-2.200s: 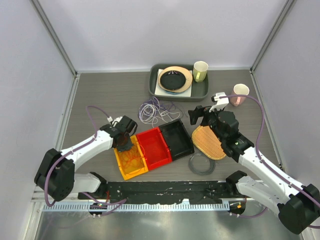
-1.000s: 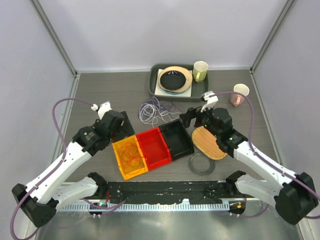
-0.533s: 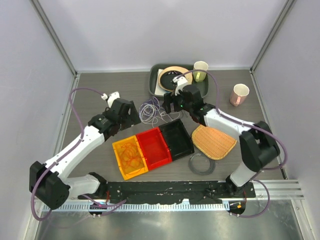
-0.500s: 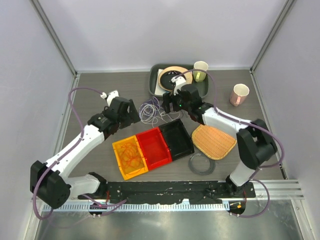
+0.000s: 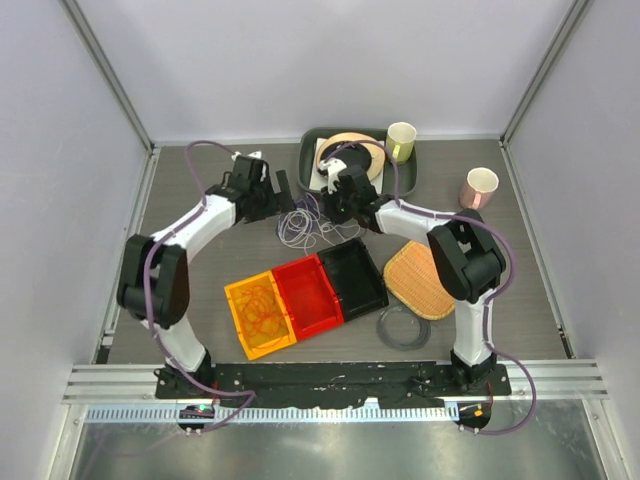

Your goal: Untangle the cables

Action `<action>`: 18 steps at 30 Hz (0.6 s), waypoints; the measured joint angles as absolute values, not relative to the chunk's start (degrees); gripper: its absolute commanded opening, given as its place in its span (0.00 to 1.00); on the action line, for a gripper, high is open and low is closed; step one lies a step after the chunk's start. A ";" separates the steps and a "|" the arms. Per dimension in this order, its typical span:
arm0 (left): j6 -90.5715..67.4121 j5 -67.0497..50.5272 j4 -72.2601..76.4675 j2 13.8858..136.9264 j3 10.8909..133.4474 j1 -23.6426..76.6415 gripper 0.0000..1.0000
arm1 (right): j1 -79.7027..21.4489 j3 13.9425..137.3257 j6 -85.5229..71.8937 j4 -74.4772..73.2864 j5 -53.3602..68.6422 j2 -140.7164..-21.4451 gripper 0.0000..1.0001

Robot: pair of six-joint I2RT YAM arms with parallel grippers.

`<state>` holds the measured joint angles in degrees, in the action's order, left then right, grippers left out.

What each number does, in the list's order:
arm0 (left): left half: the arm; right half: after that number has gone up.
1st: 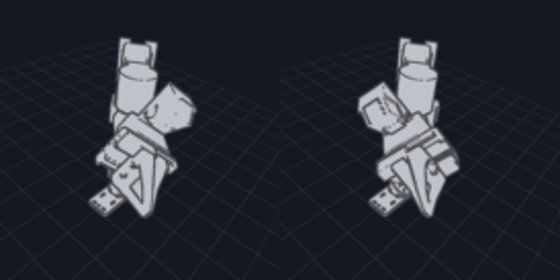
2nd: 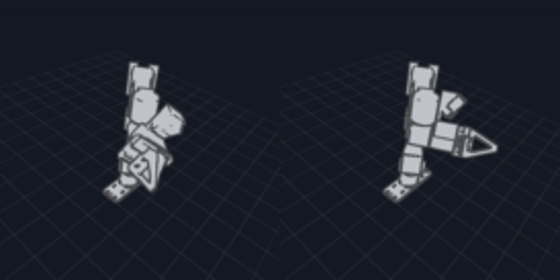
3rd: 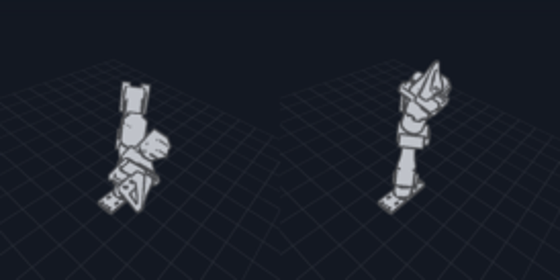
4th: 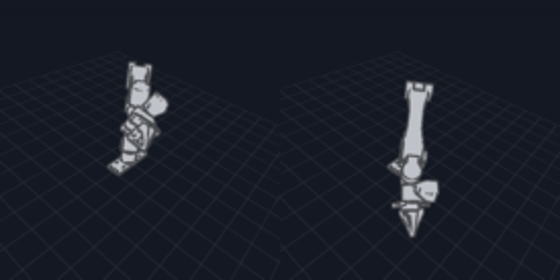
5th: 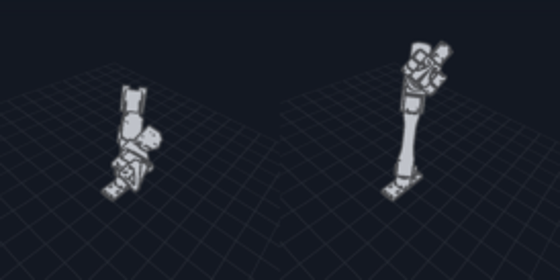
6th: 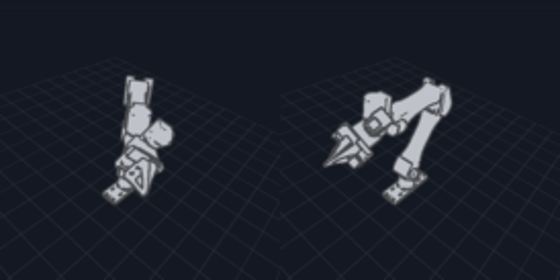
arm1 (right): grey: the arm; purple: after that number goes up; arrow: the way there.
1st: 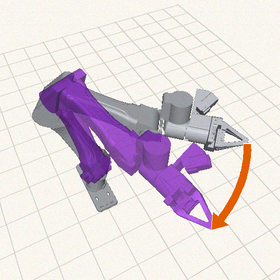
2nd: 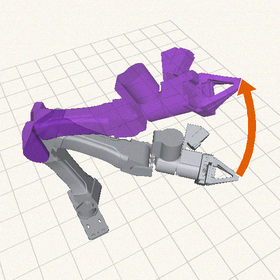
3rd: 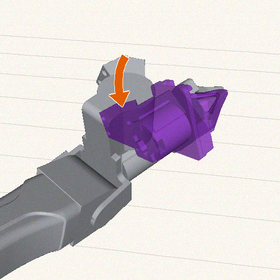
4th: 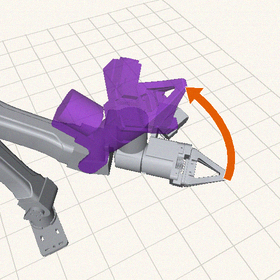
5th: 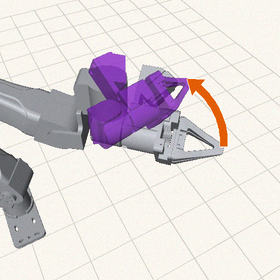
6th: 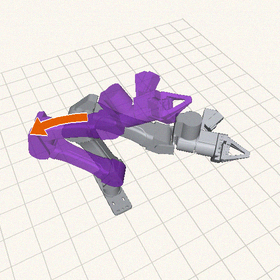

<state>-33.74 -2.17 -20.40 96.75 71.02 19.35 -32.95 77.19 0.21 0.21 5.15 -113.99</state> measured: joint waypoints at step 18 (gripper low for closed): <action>-30.63 2.44 -26.74 116.57 88.23 18.68 0.00 | -33.08 68.18 -0.54 3.77 1.02 -94.43 0.01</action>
